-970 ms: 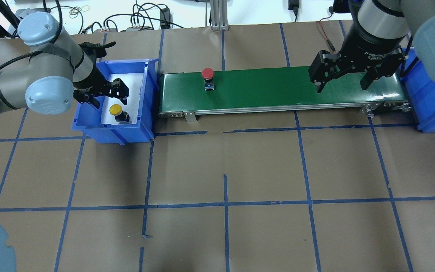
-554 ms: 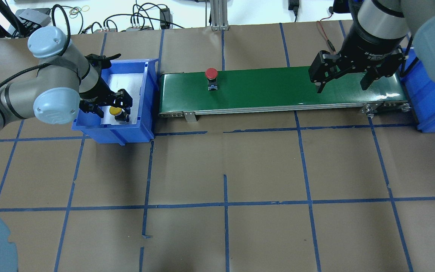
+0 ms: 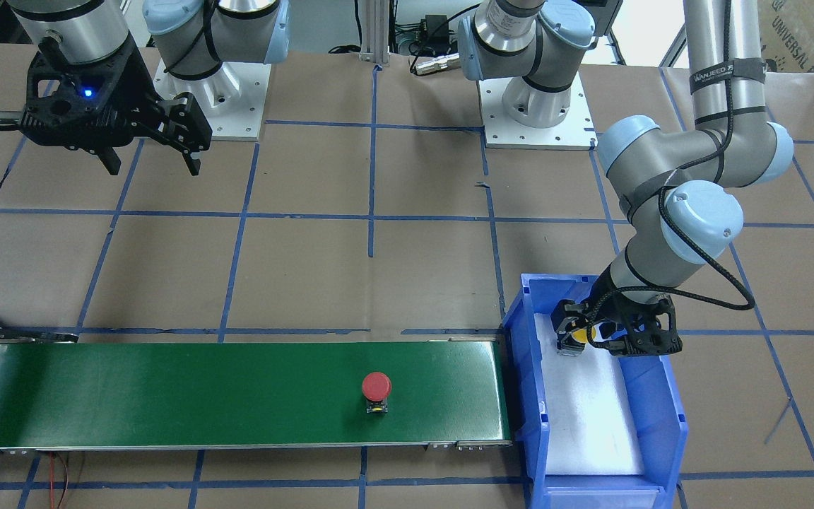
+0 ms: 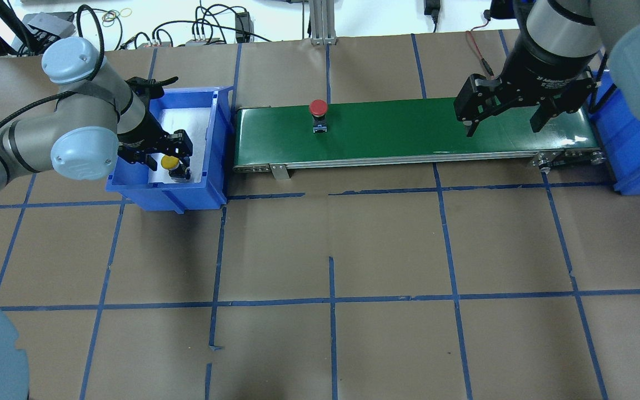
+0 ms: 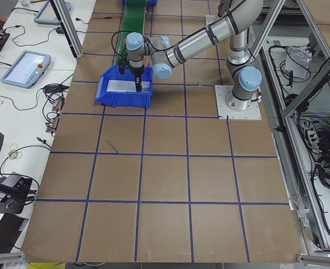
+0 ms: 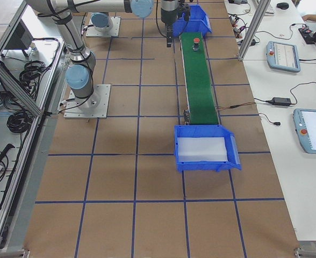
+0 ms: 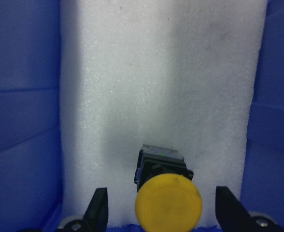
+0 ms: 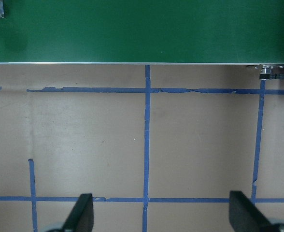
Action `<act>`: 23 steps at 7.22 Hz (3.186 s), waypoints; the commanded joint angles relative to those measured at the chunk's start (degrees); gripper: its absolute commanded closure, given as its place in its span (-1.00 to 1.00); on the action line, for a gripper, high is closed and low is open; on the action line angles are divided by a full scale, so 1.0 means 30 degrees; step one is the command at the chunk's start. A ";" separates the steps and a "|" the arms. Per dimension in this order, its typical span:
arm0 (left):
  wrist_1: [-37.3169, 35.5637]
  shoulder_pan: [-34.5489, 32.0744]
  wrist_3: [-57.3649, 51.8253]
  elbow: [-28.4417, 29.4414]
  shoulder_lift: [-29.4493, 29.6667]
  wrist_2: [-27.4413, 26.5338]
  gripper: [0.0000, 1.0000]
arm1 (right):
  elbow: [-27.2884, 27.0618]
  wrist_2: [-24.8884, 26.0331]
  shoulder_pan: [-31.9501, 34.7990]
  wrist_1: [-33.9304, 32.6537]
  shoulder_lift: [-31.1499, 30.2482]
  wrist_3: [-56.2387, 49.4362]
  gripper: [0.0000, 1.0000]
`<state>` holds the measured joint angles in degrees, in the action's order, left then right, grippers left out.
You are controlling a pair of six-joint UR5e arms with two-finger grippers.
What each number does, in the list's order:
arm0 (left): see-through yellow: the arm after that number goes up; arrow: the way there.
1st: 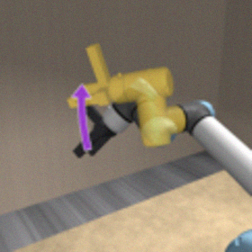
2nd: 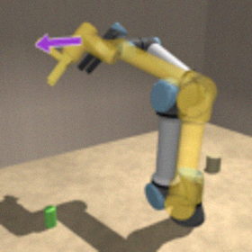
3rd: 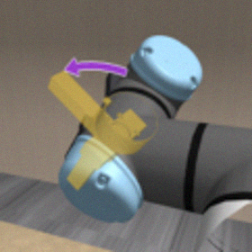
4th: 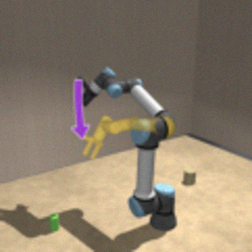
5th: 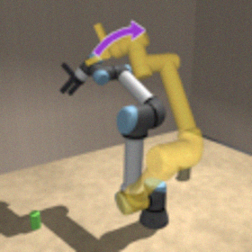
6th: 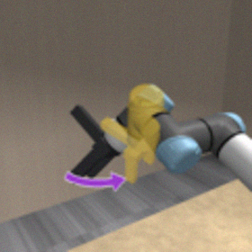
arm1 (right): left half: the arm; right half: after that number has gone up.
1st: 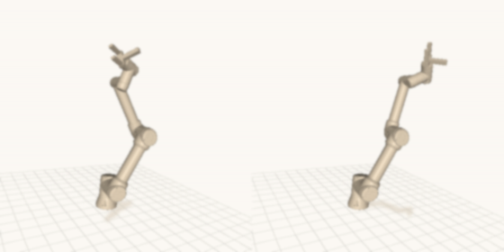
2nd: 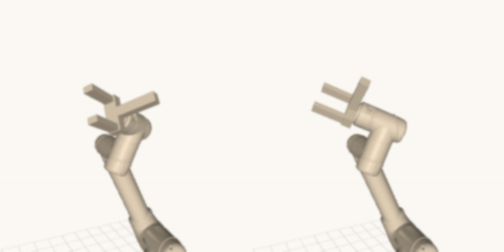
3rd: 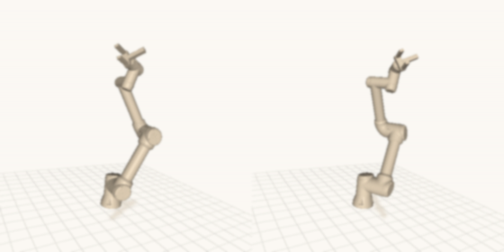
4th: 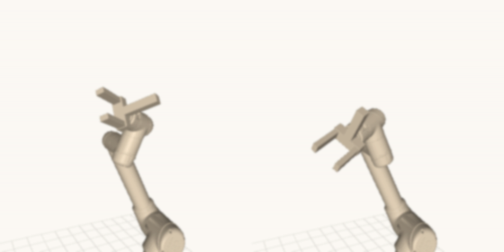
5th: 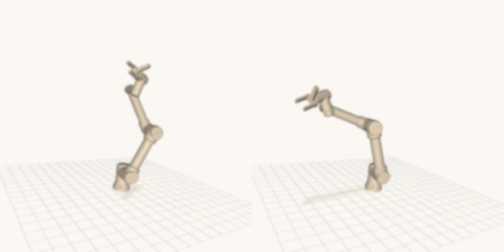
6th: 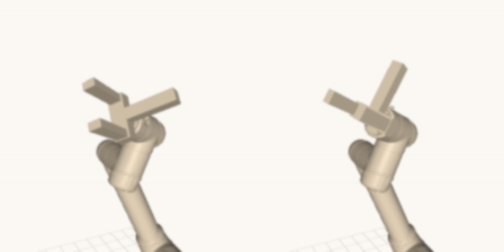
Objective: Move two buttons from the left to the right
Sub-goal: 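Grasp the yellow button with the left gripper and lift it, then carry the yellow button to the conveyor start and lower it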
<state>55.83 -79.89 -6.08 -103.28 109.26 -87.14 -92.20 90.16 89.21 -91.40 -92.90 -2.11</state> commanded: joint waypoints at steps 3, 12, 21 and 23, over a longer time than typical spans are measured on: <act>-0.0006 0.0000 0.0180 0.0529 0.0054 0.0015 0.47 | 0.0029 -0.0023 0.0000 -0.0003 -0.0001 0.0000 -1.00; 0.6997 -0.3333 0.4604 0.8029 -0.0009 -0.0630 0.61 | 0.0029 0.0006 -0.0029 -0.0032 0.0028 -0.0058 -1.00; 0.3920 -0.5654 0.6744 0.8380 0.3069 -0.0630 0.61 | -0.0088 0.0035 0.0030 -0.0442 0.0028 -0.0086 -1.00; 0.3920 -0.5654 0.6773 0.8995 0.3538 -0.0601 0.61 | -0.0117 -0.0197 -0.0145 -0.0413 0.0086 -0.0699 -1.00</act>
<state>67.66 -96.85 14.20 -77.27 119.04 -88.98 -92.52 90.10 89.11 -92.67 -92.74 -3.02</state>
